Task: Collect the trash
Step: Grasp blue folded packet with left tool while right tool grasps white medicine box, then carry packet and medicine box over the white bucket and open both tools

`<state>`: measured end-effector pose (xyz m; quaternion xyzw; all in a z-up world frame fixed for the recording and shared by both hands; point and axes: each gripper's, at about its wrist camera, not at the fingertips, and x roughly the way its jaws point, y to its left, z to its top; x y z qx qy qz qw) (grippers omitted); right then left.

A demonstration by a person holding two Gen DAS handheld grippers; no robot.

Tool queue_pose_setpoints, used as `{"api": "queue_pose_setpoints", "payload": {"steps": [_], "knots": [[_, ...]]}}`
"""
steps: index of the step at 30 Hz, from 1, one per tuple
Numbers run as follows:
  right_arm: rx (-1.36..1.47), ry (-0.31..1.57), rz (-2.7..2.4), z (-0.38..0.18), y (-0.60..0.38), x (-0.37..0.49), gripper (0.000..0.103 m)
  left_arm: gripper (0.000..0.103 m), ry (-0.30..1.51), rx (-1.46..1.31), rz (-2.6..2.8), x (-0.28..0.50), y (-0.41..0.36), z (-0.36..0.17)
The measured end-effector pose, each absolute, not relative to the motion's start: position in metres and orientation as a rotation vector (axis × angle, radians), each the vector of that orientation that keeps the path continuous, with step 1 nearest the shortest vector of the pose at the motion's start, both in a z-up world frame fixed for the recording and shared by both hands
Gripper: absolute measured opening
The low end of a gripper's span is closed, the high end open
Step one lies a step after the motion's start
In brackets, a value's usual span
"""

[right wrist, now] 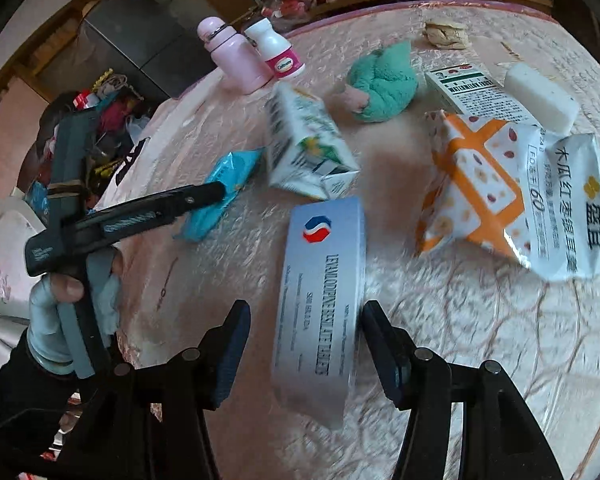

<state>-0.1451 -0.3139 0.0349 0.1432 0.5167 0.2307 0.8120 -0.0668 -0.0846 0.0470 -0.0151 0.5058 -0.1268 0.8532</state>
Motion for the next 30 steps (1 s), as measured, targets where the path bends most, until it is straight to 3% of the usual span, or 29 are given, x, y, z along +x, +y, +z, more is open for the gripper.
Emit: {"api": "queue_pose_setpoints", "payload": {"steps": [3, 14, 15, 17, 20, 30], "knots": [[0.274, 1.089, 0.448, 0.04, -0.309, -0.147, 0.067, 0.061, 1.037, -0.019, -0.249, -0.067, -0.08, 0.05], [0.103, 1.057, 0.285, 0.033, -0.273, -0.138, 0.068, 0.062, 1.021, 0.08, -0.249, -0.064, -0.1, 0.028], [0.1, 1.054, 0.285, 0.032, -0.272, -0.136, 0.065, 0.061, 1.02, 0.081, -0.257, -0.065, -0.101, 0.028], [0.088, 1.046, 0.288, 0.032, -0.274, -0.136, 0.044, 0.057, 1.012, 0.08, -0.262, -0.07, -0.103, 0.029], [0.109, 1.05, 0.312, 0.034, -0.285, -0.142, 0.044, 0.049, 1.006, 0.086, -0.283, -0.081, -0.109, 0.035], [0.15, 0.962, 0.294, 0.066, -0.319, -0.173, 0.044, 0.049, 0.923, 0.09, -0.335, -0.125, -0.149, 0.069]]}}
